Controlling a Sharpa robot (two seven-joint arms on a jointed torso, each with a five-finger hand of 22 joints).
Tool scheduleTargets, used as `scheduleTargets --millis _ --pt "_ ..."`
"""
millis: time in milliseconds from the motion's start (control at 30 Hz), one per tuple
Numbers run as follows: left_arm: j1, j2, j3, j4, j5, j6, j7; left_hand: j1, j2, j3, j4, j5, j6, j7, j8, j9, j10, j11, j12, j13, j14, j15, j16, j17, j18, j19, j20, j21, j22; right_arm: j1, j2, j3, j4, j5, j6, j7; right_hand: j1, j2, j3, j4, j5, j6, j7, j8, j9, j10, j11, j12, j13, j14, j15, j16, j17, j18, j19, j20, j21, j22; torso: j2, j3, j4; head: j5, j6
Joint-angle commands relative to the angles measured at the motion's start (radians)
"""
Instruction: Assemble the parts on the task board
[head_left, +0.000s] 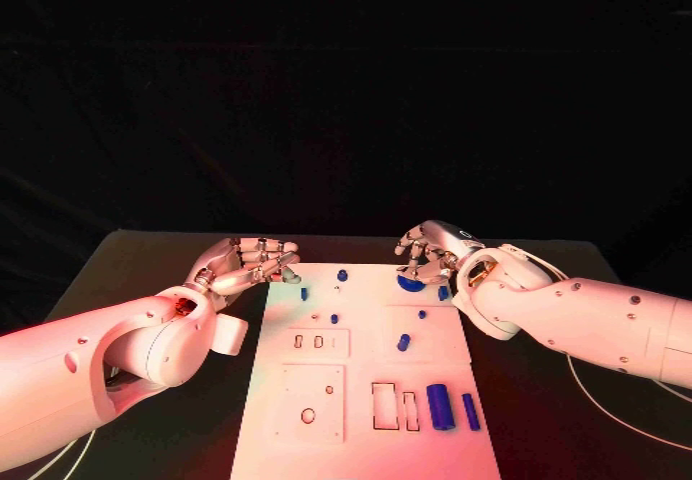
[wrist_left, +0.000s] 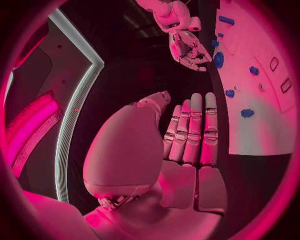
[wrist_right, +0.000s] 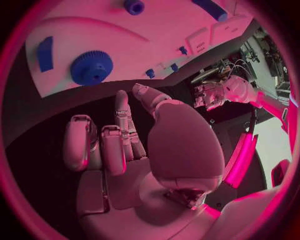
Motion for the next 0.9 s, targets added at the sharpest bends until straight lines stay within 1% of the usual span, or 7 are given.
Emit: scheduleTargets --millis 33,100,167,300,433,600,900 --pt "0.002 0.002 0.001 -0.002 0.001 0.019 0.008 -0.007 -0.002 0.004 0.001 -0.006 -0.008 0.000 -0.002 0.001 -0.004 0.001 -0.007 -0.001 -0.006 0.000 0.004 0.001 0.010 -0.007 -0.002 0.004 0.002 0.008 -0.028 0.002 0.004 0.152 0.087 0.014 -0.006 -0.001 -0.029 0.016 0.046 -0.024 0.008 0.028 0.025 -0.003 0.009 0.465 0.454 0.076 -0.005 0.033 0.098 -0.015 0.022 0.008 0.026 0.042 -0.001 0.0043 -0.0037 -0.002 0.002" --pt "0.001 0.002 0.001 -0.003 0.001 0.019 0.009 -0.007 -0.002 0.004 0.001 -0.006 -0.008 0.000 -0.002 0.001 -0.004 0.001 -0.007 -0.001 -0.006 0.000 0.004 0.001 0.010 -0.007 -0.002 0.004 0.002 0.011 -0.040 0.002 -0.004 0.165 0.117 0.009 -0.016 0.000 -0.035 0.029 0.046 -0.037 0.013 0.039 0.035 0.046 0.011 0.618 0.619 0.084 0.006 0.050 0.142 -0.020 0.037 0.010 0.045 0.071 -0.002 0.0054 -0.0039 -0.003 0.002" --pt "0.001 0.002 0.001 -0.005 0.002 0.019 0.009 -0.007 -0.002 0.004 0.001 -0.006 -0.009 0.000 -0.002 0.002 -0.004 0.002 -0.007 -0.001 -0.007 0.000 0.004 0.001 0.009 -0.008 -0.002 0.004 0.002 0.013 -0.049 0.002 -0.014 0.172 0.141 0.002 -0.019 -0.002 -0.050 0.036 0.046 -0.053 0.016 0.041 0.039 0.083 0.015 0.689 0.697 0.089 0.009 0.060 0.169 -0.025 0.049 0.013 0.060 0.093 -0.001 0.0067 -0.0042 -0.001 0.002" --pt "0.001 0.003 0.001 -0.008 0.002 0.020 0.009 -0.007 -0.002 0.004 0.001 -0.006 -0.009 0.000 -0.002 0.002 -0.004 0.002 -0.007 -0.001 -0.007 0.000 0.004 0.001 0.009 -0.008 -0.002 0.004 0.002 0.015 -0.051 0.002 -0.036 0.168 0.170 -0.009 -0.012 0.003 -0.080 0.046 0.036 -0.073 0.021 0.045 0.043 0.135 0.021 0.772 0.793 0.094 0.015 0.070 0.199 -0.031 0.065 0.019 0.081 0.122 0.000 0.0056 -0.0027 -0.002 0.001" --pt "0.001 0.005 0.001 -0.009 0.002 0.020 0.009 -0.009 -0.002 0.004 0.002 -0.006 -0.009 0.001 -0.002 0.002 -0.004 0.002 -0.007 -0.001 -0.007 0.000 0.004 0.002 0.009 -0.009 -0.002 0.004 0.002 0.015 -0.039 0.002 -0.063 0.149 0.189 -0.018 -0.006 0.008 -0.109 0.054 0.026 -0.088 0.025 0.042 0.044 0.175 0.026 0.821 0.852 0.098 0.019 0.076 0.218 -0.035 0.075 0.023 0.095 0.141 0.000 0.0037 -0.0024 -0.001 0.001" --pt "0.001 0.006 0.001 -0.011 0.003 0.020 0.009 -0.009 -0.002 0.004 0.002 -0.006 -0.009 0.001 -0.002 0.002 -0.004 0.002 -0.007 -0.001 -0.007 0.000 0.004 0.002 0.009 -0.009 -0.002 0.004 0.002 0.013 -0.024 0.002 -0.080 0.121 0.206 -0.025 0.008 0.017 -0.168 0.072 0.024 -0.095 0.028 0.044 0.047 0.204 0.029 0.858 0.898 0.100 0.024 0.079 0.228 -0.037 0.080 0.028 0.102 0.154 0.000 0.0037 -0.0011 -0.002 -0.002" --pt "0.001 0.005 0.001 -0.011 0.003 0.021 0.008 -0.009 -0.002 0.004 0.002 -0.006 -0.009 0.001 -0.002 0.002 -0.004 0.002 -0.007 -0.001 -0.007 0.000 0.004 0.002 0.009 -0.009 -0.002 0.004 0.002 0.008 0.010 0.000 -0.113 0.131 0.197 -0.031 0.021 0.029 -0.196 0.086 0.024 -0.090 0.028 0.049 0.049 0.223 0.030 0.877 0.922 0.102 0.025 0.082 0.237 -0.040 0.087 0.029 0.110 0.165 -0.001 0.0016 -0.0010 0.001 -0.005"
